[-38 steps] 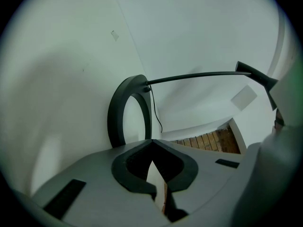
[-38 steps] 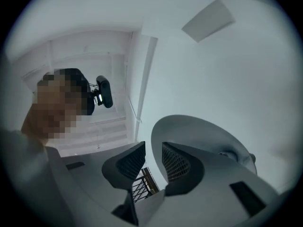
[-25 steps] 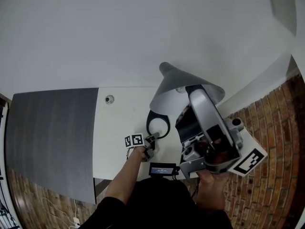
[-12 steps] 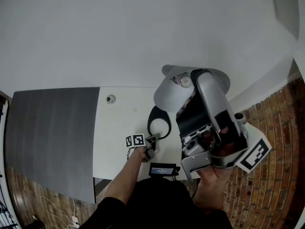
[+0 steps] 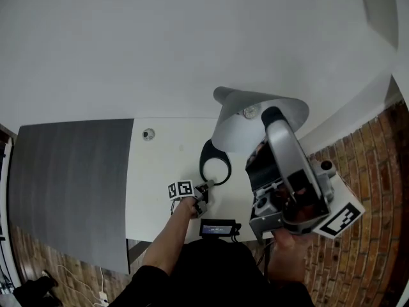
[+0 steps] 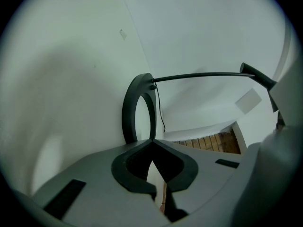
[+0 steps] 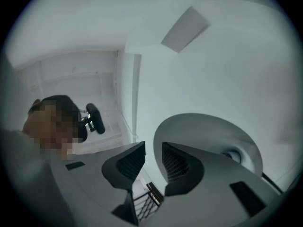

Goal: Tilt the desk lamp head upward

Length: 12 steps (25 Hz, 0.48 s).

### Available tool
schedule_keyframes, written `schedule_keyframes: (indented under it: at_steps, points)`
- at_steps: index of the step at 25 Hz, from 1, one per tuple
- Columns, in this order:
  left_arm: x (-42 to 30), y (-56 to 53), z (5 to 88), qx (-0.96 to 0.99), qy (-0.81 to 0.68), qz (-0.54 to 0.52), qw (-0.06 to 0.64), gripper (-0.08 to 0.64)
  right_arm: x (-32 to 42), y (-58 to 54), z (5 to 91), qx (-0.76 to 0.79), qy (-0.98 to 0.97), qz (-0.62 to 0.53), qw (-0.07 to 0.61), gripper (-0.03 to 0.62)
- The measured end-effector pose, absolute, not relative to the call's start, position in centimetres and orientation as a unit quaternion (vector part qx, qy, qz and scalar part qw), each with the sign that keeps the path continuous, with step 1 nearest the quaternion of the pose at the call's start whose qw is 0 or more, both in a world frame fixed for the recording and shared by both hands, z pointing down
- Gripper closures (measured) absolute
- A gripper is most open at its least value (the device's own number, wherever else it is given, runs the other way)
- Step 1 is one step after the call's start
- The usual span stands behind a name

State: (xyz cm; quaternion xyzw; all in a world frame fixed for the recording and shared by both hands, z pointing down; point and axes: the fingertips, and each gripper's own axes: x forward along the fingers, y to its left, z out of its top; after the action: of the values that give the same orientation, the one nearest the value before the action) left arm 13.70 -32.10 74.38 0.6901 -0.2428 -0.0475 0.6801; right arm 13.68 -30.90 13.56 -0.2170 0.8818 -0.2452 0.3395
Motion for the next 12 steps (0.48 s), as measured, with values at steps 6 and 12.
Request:
schedule_keyframes:
  at_steps: [6, 12]
  points:
    - [13.2, -32.3, 74.3, 0.688, -0.249, -0.051, 0.68, 0.549, 15.4, -29.8, 30.8, -0.289, 0.932, -0.197, 0.095, 0.479]
    - [12.3, -32.9, 74.3, 0.678, -0.278, -0.073, 0.677, 0.548, 23.6, -34.8, 64.4, -0.441, 0.809, -0.365, -0.135, 0.451]
